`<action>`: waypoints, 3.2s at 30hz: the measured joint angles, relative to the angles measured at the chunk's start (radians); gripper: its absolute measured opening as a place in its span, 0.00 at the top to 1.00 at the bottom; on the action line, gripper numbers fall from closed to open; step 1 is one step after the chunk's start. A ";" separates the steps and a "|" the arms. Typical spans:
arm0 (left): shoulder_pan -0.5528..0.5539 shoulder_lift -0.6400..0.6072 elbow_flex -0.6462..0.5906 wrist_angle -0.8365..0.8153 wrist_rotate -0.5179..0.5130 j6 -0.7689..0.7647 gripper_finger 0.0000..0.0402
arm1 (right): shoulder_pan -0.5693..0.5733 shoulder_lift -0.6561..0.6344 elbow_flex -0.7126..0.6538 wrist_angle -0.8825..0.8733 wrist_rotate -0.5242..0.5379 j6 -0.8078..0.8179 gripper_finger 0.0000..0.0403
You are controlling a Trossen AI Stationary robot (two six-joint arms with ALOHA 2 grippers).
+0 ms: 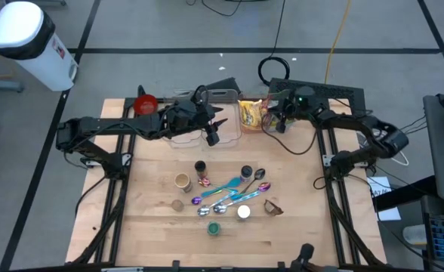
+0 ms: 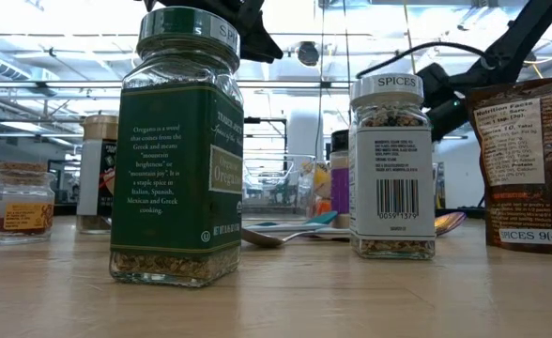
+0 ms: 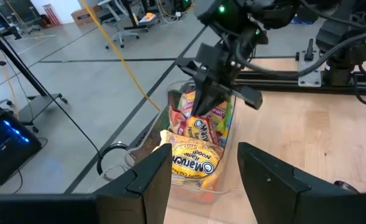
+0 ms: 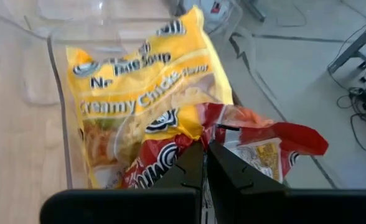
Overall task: Pick & Place Food Item
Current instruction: Put the red noodle pack into the right transparent bin, then put the orange seasoning bottle into the left transparent bin
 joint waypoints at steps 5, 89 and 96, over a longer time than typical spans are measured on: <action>0.000 0.000 0.000 0.000 0.000 0.000 0.52 | 0.000 0.016 0.000 -0.003 0.003 -0.007 1.00; 0.000 0.000 0.000 0.017 0.002 -0.129 0.52 | 0.579 -0.617 -0.337 0.111 0.053 0.620 0.44; 0.000 0.000 0.000 0.016 0.002 -0.139 0.52 | 0.579 -0.742 -0.337 0.013 0.053 0.621 0.44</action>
